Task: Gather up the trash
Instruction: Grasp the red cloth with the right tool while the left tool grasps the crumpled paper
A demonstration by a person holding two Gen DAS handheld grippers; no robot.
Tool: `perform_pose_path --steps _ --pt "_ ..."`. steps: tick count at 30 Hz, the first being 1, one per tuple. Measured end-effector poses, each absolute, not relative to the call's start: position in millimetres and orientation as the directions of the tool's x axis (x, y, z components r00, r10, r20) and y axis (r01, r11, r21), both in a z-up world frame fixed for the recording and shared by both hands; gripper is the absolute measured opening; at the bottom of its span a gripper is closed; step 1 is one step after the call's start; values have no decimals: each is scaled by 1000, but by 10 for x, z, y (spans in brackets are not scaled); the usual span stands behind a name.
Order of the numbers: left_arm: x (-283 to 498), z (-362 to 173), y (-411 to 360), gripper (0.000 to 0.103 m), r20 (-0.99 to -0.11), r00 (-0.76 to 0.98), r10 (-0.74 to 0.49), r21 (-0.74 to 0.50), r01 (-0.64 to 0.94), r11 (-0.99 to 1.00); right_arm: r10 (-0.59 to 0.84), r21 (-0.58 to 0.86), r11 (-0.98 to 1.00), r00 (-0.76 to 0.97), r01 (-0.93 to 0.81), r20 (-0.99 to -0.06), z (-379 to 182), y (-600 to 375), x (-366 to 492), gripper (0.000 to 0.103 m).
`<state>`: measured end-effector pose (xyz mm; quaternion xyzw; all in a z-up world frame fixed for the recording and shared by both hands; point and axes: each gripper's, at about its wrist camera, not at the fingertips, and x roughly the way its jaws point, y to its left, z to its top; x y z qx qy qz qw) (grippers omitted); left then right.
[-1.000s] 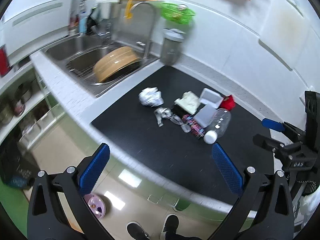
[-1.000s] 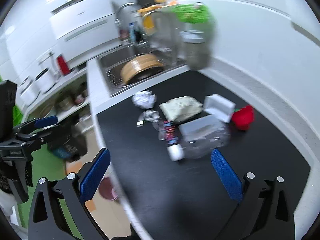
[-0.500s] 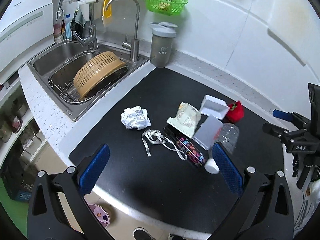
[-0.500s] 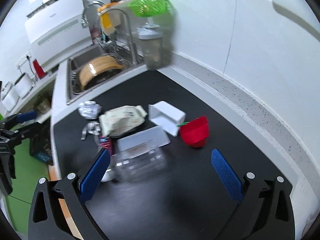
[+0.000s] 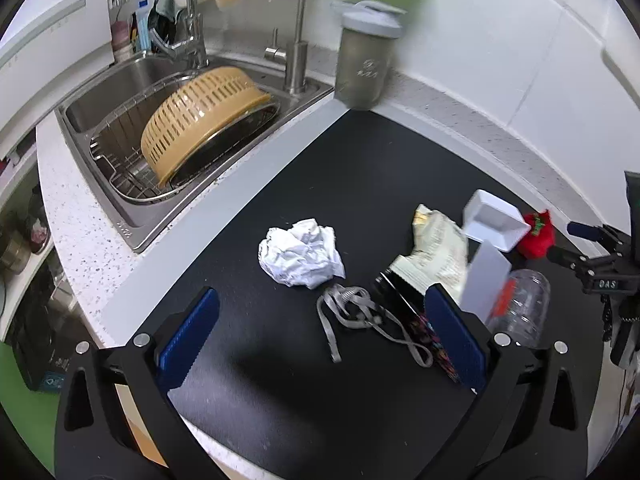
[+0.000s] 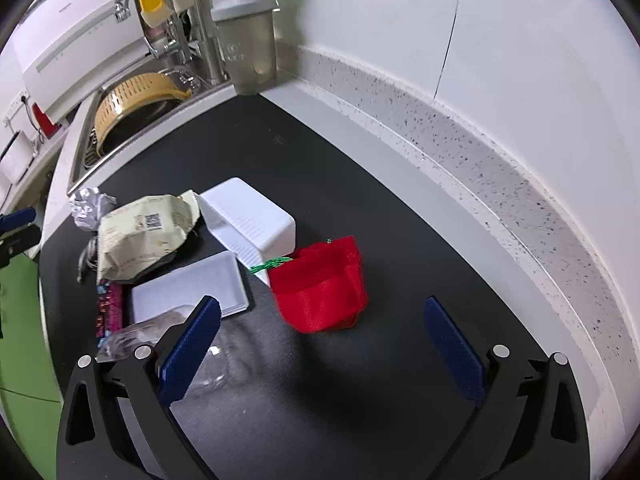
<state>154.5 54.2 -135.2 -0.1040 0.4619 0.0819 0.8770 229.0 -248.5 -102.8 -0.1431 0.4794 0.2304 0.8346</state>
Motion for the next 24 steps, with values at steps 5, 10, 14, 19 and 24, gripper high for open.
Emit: perform_pose_path --steps 5,10,14,19,24 --pt "1744 -1515 705 100 -845 532 60 -107 -278 955 248 -7 851 414 -524 -876 -1148 -2481 2393 97" --pt "1909 -1687 835 100 -861 506 52 -115 -294 949 263 14 848 399 -530 -878 -1219 -2466 2453 95" --pt "1987 -1767 891 86 -871 491 36 -132 -304 943 259 16 842 378 -539 -889 -1273 -2440 2476 74" --pt "2030 -1834 891 57 -875 485 4 -158 -294 943 254 14 843 375 -538 -891 -1305 -2432 2490 47" --pt "2046 -1869 826 44 -870 492 -13 -170 -276 946 256 11 844 385 -536 -887 -1284 -2439 2473 25"
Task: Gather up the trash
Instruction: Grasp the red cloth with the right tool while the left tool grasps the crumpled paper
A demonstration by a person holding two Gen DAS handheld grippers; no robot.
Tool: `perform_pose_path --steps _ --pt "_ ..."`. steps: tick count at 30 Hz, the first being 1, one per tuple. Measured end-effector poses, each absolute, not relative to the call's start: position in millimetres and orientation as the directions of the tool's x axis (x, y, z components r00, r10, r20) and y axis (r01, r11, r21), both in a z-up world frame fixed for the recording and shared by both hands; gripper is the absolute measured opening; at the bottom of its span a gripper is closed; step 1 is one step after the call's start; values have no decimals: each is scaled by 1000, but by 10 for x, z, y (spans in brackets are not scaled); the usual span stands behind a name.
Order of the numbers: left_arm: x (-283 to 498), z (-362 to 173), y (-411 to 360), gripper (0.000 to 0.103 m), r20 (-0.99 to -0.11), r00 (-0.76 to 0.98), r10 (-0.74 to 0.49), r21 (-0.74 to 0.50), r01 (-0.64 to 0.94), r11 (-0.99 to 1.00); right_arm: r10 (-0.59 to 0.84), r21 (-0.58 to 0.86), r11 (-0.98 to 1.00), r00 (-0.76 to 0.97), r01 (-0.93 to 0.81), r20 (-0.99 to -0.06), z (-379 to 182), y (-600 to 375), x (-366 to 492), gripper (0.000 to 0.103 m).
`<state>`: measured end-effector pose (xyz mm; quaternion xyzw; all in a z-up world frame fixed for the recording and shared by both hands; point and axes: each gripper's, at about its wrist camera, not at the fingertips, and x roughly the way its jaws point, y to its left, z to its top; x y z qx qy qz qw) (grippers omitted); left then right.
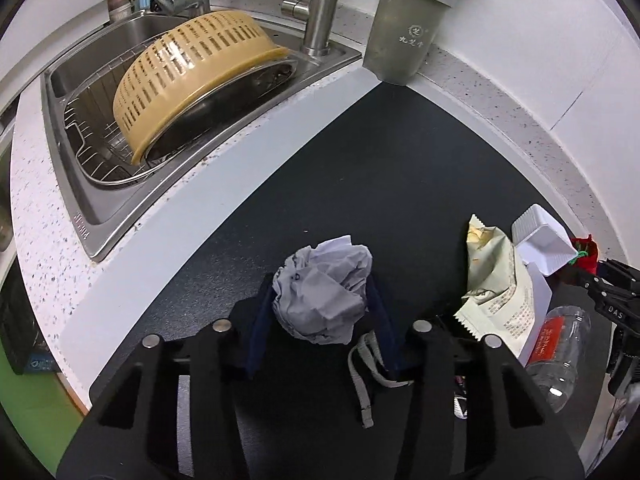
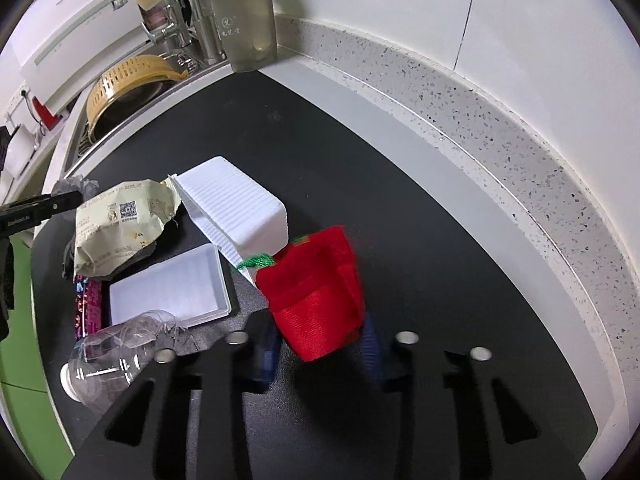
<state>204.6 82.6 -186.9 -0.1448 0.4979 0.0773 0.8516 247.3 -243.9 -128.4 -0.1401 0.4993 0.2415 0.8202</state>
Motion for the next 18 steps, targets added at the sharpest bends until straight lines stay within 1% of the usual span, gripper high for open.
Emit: perform_pose_path --steps 3,6,11,18 --pt "2035 -1873 806 44 -866 500 -10 -169 -274 947 256 7 843 391 -537 -884 -1262 -2456 2440 19" --pt "1999 -1796 810 43 -860 510 0 -162 -272 949 258 7 847 399 -532 -880 -1219 -2473 2426 17" --pt "1902 -1644 787 43 -851 526 11 -152 -266 952 273 11 849 419 -529 -866 -1039 -2495 2335 15" --pt "1556 -1218 698 43 -821 570 23 -143 -244 959 320 18 832 453 -554 -832 -600 -2483 2016 15"
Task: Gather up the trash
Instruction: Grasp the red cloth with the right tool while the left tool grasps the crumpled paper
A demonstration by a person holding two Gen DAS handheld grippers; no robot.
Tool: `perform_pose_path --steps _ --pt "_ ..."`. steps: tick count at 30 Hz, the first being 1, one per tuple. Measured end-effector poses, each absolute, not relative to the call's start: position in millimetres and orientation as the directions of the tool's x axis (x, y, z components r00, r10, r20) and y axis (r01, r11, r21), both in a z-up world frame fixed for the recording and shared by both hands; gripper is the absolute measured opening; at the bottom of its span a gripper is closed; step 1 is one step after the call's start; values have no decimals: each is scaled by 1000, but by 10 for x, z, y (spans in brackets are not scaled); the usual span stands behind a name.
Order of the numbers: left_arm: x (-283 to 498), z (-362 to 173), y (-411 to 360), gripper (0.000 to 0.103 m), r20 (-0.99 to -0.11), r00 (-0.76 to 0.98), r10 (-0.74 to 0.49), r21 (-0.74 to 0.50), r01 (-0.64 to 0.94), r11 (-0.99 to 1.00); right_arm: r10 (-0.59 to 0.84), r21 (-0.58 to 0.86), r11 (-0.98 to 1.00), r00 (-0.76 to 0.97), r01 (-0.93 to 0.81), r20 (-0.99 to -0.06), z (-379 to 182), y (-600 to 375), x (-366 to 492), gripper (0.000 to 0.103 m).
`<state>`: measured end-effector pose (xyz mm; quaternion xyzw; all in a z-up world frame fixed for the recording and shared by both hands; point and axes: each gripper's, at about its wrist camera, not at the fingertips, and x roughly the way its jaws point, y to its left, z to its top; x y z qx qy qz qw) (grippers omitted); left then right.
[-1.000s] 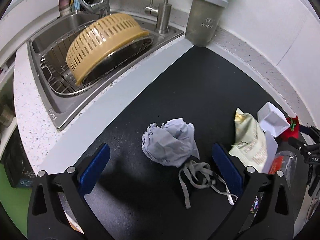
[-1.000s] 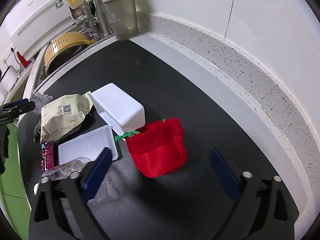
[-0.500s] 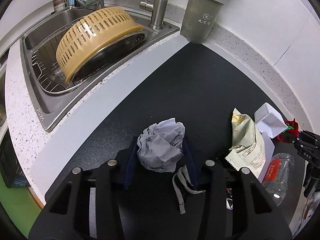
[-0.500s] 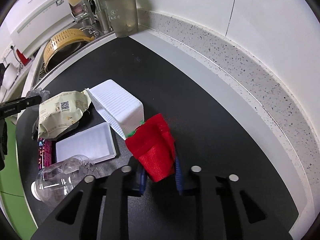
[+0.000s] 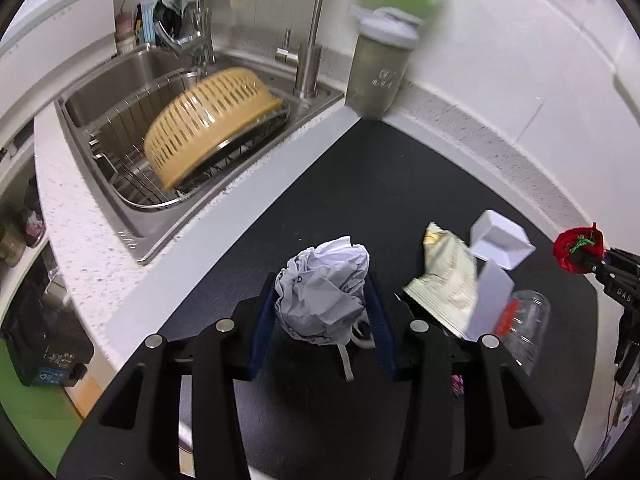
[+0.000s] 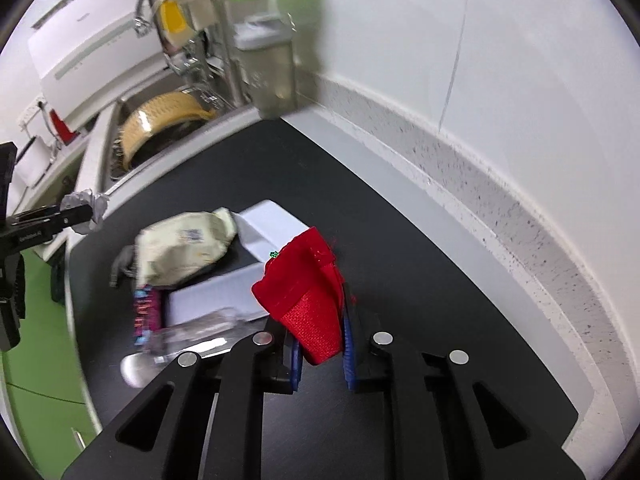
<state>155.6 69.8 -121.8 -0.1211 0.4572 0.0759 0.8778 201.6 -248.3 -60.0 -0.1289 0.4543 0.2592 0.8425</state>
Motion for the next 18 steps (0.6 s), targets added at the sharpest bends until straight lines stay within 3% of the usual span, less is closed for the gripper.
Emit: perform_pose_path --steps 8,18 --pt "809 -724 757 43 -784 618 59 -123 -248 961 410 23 766 462 -642 -786 -140 -2180 1424 15" --pt "-548 -363 1157 43 -752 631 194 -90 -389 917 581 62 569 348 -820 -735 192 -1142 507 15"
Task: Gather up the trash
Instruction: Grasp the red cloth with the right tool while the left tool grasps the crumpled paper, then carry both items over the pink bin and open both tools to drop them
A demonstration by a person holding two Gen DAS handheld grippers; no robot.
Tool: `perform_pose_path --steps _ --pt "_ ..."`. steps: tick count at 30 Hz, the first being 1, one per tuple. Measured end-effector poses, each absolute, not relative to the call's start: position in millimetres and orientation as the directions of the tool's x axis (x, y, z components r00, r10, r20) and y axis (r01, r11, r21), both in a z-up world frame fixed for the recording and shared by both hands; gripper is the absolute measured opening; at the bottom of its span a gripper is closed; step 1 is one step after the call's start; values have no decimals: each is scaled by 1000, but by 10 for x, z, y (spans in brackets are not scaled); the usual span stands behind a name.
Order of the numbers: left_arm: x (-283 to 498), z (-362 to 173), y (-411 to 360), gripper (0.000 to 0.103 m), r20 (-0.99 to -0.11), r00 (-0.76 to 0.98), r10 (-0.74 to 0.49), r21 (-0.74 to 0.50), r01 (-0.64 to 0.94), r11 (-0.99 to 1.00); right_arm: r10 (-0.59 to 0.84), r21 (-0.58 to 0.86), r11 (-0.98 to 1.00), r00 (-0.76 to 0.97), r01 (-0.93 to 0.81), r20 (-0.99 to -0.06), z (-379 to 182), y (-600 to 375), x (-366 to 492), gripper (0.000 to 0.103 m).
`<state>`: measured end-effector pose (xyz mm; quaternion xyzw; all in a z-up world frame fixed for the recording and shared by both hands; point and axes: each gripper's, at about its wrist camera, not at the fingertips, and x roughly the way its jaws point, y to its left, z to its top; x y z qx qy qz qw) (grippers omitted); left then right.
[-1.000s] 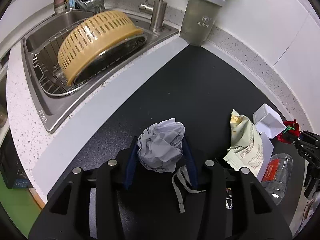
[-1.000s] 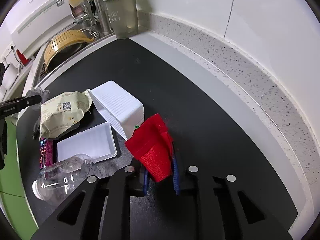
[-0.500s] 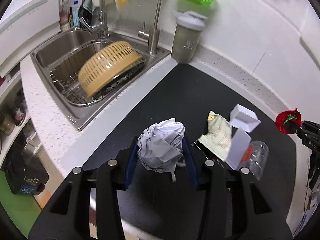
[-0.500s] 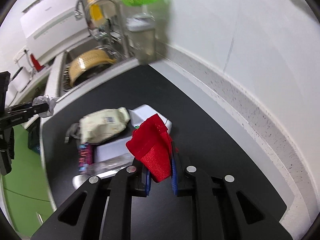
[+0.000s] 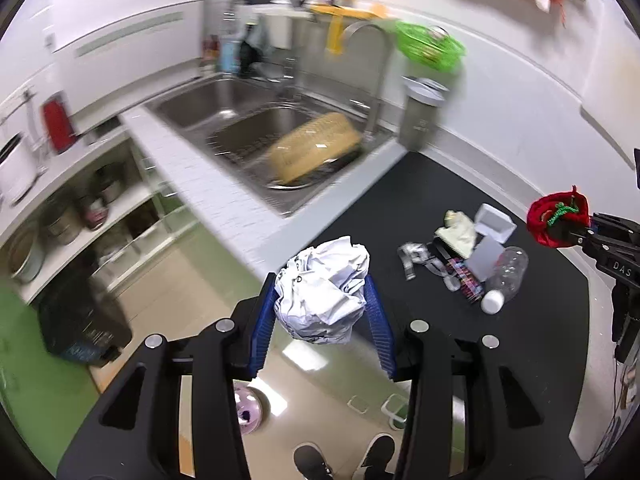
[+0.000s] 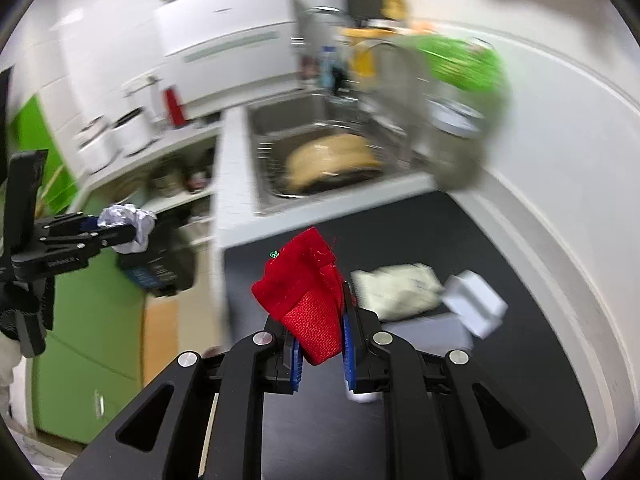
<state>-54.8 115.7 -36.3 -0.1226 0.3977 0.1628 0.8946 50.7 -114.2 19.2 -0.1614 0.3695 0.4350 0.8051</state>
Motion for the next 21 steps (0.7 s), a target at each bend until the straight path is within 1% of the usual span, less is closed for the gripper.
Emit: perform_pose_path --steps 5,11,15,18,21 --pt "-1230 -404 1445 43 -754 600 268 -88 -496 864 628 71 429 241 -900 -740 125 -463 66 15" --pt "-1920 -743 1805 44 -778 545 312 -116 -612 782 624 105 256 81 -961 -777 -236 423 -487 15" --pt "-2269 -1129 2050 44 -804 501 320 -134 -677 724 594 134 166 -9 -977 -805 -603 934 -792 15" --pt "-2438 -1493 2237 44 -826 470 312 -147 -712 686 550 149 107 -66 -983 -832 -1007 1302 -1002 15" --pt "-2550 -1950 2416 44 -846 446 292 -161 -736 657 495 174 67 -119 -982 -861 -1550 1633 -1160 15"
